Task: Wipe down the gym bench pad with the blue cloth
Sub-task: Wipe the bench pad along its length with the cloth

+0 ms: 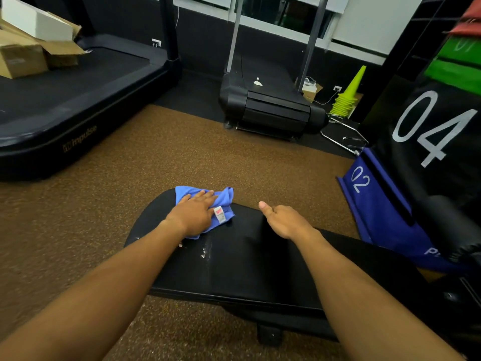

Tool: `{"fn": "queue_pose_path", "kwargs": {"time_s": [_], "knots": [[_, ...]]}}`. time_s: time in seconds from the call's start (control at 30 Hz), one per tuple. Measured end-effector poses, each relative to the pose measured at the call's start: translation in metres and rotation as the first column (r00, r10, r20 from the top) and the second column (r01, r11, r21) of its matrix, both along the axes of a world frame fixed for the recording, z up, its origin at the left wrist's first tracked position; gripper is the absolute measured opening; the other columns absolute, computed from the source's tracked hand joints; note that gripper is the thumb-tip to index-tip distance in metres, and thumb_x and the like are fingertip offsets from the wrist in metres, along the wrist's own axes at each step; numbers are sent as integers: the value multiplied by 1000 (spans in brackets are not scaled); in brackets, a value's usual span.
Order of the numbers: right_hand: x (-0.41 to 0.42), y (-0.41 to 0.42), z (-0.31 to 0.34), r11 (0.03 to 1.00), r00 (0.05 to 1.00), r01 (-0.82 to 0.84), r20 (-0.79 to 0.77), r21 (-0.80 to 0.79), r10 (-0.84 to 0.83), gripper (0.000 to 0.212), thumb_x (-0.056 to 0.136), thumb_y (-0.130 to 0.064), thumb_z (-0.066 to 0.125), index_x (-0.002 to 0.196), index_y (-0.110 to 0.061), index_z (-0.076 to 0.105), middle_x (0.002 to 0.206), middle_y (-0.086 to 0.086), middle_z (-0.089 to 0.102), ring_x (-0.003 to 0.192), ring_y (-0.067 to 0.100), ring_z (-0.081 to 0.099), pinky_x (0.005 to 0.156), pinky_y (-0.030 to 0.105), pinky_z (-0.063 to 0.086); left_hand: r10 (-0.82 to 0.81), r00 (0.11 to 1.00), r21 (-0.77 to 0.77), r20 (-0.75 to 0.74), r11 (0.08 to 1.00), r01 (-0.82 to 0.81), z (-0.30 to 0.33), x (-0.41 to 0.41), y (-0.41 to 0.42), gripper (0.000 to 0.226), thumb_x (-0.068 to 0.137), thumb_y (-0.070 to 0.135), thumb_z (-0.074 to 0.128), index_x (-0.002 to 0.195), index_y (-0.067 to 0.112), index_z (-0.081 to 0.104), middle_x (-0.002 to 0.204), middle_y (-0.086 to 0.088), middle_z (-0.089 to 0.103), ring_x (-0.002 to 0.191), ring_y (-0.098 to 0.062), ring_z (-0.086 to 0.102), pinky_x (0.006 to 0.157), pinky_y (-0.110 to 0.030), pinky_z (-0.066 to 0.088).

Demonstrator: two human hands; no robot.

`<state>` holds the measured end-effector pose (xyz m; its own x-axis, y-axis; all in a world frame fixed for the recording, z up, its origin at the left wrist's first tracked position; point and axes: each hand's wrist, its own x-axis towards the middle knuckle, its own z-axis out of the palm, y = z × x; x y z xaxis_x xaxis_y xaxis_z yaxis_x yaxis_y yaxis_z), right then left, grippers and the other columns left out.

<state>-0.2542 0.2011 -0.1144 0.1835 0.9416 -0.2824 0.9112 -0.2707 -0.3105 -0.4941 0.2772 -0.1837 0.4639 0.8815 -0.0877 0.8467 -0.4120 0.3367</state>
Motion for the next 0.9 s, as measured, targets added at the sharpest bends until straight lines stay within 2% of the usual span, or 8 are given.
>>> {"fn": "queue_pose_path", "kwargs": {"time_s": [0.23, 0.4, 0.5, 0.6, 0.63, 0.77, 0.9], "knots": [[-34, -2, 1, 997, 997, -71, -19, 32, 72, 77, 99, -66, 19, 127, -7, 61, 135, 12, 57, 125, 29, 52, 99, 41, 39, 74, 997, -16, -18, 997, -74, 2, -47, -10, 56, 108, 36, 27, 161, 23, 11, 169, 5, 7, 156, -14, 2, 125, -41, 2], [-41, -5, 0, 995, 995, -81, -49, 50, 83, 77, 98, -67, 19, 116, -8, 64, 125, 10, 62, 112, 26, 56, 90, 38, 40, 171, 985, -10, -10, 985, -171, -4, -71, -11, 56, 108, 35, 26, 161, 22, 14, 170, 4, 7, 156, -16, 4, 124, -42, 3], [-41, -6, -1, 995, 994, -84, -68, 57, 87, 79, 96, -70, 19, 117, -10, 65, 123, 8, 62, 115, 27, 57, 92, 39, 42, 234, 972, -40, -4, 971, -234, -3, -78, -16, 57, 107, 37, 24, 161, 22, 14, 170, 5, 8, 156, -16, 5, 124, -44, 5], [-48, -3, -2, 993, 992, -93, -76, 72, 98, 72, 96, -69, 19, 98, -14, 65, 107, 4, 63, 108, 27, 59, 89, 39, 44, 207, 977, -6, -49, 978, -207, 1, -69, -29, 55, 108, 32, 26, 161, 20, 15, 170, 3, 7, 156, -20, 3, 123, -46, 4], [-53, -2, -1, 992, 991, -98, -85, 79, 105, 72, 97, -68, 20, 99, -14, 66, 108, 5, 64, 108, 27, 60, 89, 40, 44, 195, 980, -1, -50, 981, -195, 4, -65, -34, 54, 108, 31, 27, 161, 20, 16, 170, 3, 7, 156, -20, 3, 123, -46, 4], [-82, 6, -3, 970, 976, -182, -87, 162, 197, 63, 101, -58, 25, 130, -16, 61, 138, 11, 57, 131, 30, 48, 105, 43, 38, 140, 988, 2, -57, 990, -141, 3, -50, -52, 53, 109, 32, 27, 160, 23, 18, 170, 3, 7, 156, -20, 2, 122, -43, 4], [-106, 9, 1, 935, 951, -254, -113, 246, 288, 50, 105, -45, 33, 132, -11, 58, 142, 9, 55, 141, 24, 39, 109, 39, 31, 36, 999, -9, -6, 999, -36, 2, -20, -71, 59, 105, 29, 36, 161, 21, 17, 170, 2, 9, 156, -22, 2, 122, -46, 5]]}}
